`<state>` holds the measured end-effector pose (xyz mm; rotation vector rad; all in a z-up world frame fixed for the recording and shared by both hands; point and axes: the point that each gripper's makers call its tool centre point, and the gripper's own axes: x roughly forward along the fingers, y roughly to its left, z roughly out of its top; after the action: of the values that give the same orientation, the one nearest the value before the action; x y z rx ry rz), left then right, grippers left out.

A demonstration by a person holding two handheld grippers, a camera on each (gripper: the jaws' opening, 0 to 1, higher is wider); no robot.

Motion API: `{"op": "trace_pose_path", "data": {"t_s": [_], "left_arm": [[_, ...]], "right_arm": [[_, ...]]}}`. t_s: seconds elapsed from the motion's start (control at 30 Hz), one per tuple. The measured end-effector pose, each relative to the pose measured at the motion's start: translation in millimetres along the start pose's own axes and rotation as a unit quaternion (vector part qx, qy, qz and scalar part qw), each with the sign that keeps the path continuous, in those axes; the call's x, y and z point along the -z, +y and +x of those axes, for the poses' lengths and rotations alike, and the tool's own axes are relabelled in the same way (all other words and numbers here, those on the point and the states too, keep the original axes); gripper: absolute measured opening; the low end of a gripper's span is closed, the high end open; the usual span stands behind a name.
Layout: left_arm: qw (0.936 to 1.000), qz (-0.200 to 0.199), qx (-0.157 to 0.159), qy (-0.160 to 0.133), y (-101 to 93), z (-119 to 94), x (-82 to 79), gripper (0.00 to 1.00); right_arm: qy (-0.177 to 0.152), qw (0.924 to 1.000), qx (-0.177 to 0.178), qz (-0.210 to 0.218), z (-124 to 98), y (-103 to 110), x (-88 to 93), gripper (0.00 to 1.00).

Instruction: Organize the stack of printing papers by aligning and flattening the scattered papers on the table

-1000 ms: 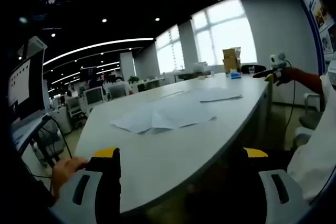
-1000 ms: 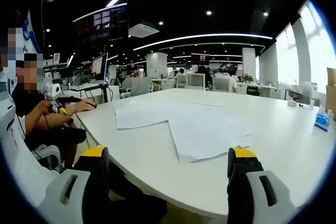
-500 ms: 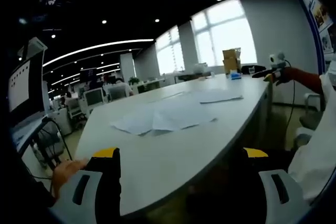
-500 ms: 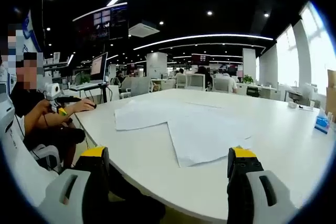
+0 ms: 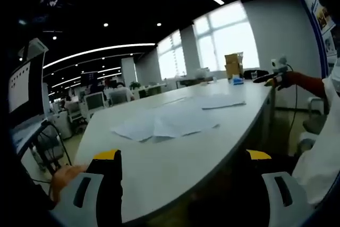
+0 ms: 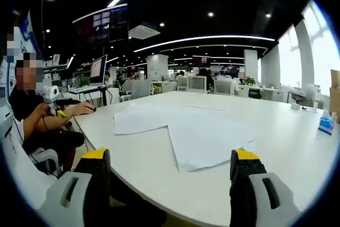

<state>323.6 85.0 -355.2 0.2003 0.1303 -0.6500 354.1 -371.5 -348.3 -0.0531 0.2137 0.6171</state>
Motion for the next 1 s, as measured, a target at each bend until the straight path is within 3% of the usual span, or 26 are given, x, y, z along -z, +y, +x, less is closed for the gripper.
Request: {"op": "trace_pose_path", "data": {"t_s": [0.43, 1.0], "left_arm": [[1.0000, -0.006, 0.007, 0.001, -2.5, 6.2, 5.5, 0.97], [0.9999, -0.012, 0.012, -0.001, -7.3, 9.6, 7.9, 0.97]], "right_arm": [[0.001, 0.9998, 0.002, -0.022, 19.3, -8.2, -22.4, 0.88], [0.011, 0.9992, -0.008, -0.037, 30.5, -6.1, -34.1, 0.87]]}}
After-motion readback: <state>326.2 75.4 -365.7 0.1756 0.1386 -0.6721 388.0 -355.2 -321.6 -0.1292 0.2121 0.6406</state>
